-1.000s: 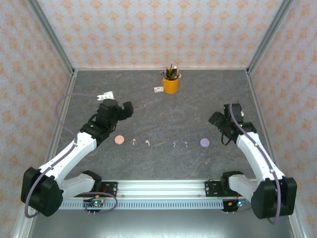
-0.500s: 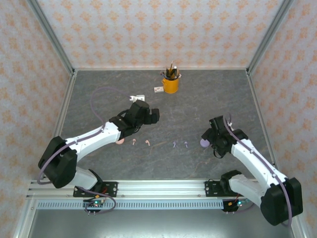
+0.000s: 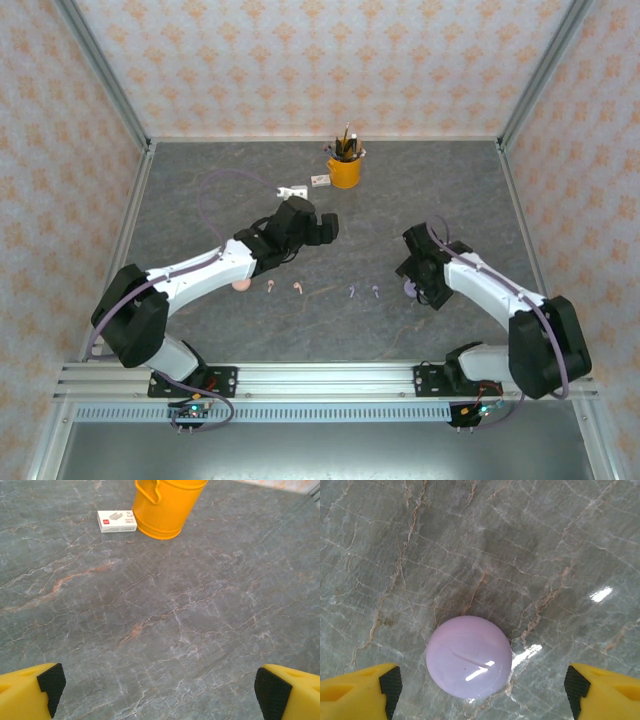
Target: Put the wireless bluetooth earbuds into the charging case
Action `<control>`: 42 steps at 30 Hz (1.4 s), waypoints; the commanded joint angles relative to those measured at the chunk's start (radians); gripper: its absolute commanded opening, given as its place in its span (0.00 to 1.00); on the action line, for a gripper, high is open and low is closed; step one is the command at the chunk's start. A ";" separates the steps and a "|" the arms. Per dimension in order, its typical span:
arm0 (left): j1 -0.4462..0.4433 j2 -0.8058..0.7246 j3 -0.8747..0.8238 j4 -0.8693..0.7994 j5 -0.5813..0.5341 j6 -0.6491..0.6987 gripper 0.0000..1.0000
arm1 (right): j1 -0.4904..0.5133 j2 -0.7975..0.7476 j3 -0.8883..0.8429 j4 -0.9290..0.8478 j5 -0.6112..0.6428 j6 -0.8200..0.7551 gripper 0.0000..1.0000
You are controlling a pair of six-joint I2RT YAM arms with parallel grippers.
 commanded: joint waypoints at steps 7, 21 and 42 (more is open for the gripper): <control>-0.012 0.008 0.038 0.028 0.031 0.002 1.00 | 0.006 0.108 0.029 0.074 -0.006 0.022 0.86; -0.013 0.023 0.033 0.046 0.046 0.002 1.00 | 0.007 0.209 0.077 0.098 -0.062 -0.127 0.61; -0.013 -0.007 -0.004 0.058 0.044 0.002 1.00 | 0.008 0.272 0.149 0.018 -0.087 -0.267 0.74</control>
